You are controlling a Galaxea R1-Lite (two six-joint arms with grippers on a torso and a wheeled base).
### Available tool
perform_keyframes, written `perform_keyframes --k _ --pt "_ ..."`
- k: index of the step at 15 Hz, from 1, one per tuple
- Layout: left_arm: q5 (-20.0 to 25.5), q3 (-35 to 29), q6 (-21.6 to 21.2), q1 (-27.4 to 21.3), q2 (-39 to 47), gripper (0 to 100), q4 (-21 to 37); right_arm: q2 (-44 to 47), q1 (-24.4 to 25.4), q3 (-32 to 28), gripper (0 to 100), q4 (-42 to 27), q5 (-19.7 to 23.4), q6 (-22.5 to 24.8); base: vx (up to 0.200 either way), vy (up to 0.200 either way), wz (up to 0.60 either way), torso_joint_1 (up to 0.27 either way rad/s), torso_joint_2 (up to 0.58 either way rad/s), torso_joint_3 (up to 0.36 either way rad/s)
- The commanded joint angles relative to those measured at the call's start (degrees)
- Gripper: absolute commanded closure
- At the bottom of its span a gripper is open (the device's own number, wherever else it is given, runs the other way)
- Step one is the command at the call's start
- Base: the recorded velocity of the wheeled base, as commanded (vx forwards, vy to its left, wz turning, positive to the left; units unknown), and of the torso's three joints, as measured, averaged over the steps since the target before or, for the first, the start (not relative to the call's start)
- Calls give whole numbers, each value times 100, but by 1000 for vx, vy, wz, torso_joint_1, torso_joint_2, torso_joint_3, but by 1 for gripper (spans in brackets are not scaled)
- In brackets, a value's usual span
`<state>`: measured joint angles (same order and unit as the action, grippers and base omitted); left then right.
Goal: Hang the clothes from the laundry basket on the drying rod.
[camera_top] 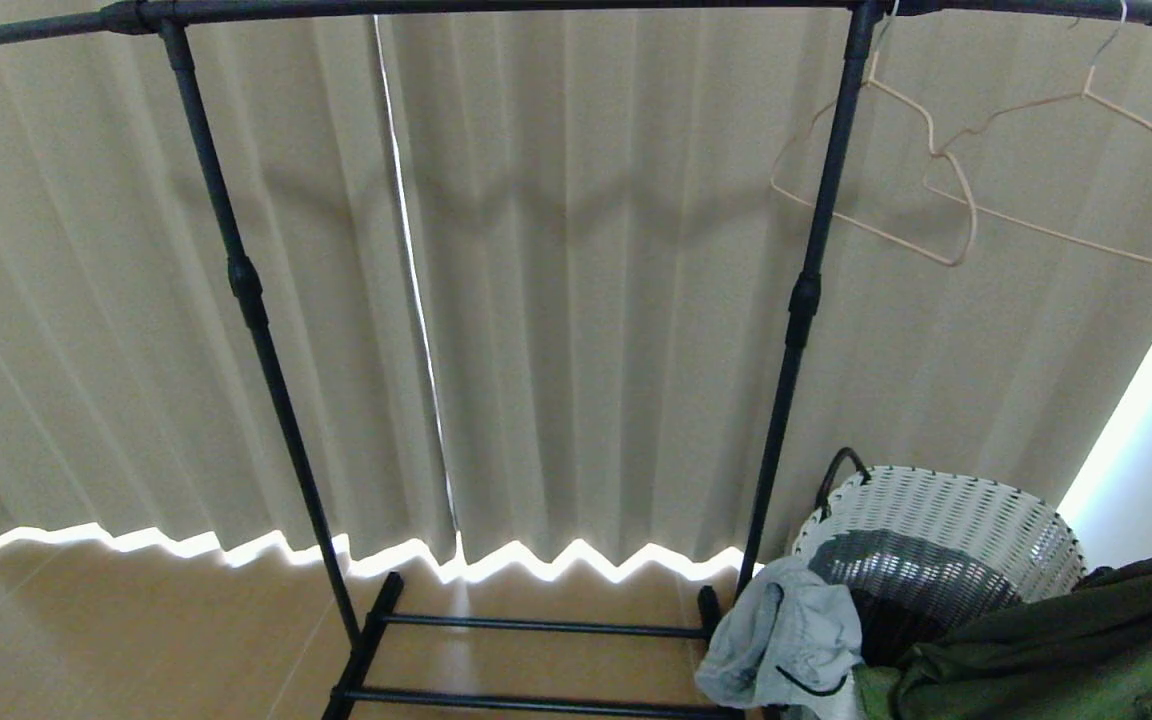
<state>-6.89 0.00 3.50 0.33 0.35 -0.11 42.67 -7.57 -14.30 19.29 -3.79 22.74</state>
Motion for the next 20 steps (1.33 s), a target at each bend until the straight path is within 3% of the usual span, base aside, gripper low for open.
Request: perform_keyframes --k 1,7,14,16,20 --pt "3 0 -7 2 9 0 -7 -145 1 15 100 -48 1 3 0 0 0 0 0 0" --pt "3 0 -16 2 17 0 -7 -171 1 -29 100 -56 1 3 0 0 0 0 0 0" --pt "-41 0 19 2 9 0 -7 -48 10 -134 100 -65 1 3 0 200 0 4 4 2" --pt "-58 0 2 2 17 0 -7 -22 10 -55 100 -74 10 3 0 200 0 2 0 2" --pt "-50 0 37 2 9 0 -7 -74 19 428 100 -65 10 3 0 0 0 0 0 0"
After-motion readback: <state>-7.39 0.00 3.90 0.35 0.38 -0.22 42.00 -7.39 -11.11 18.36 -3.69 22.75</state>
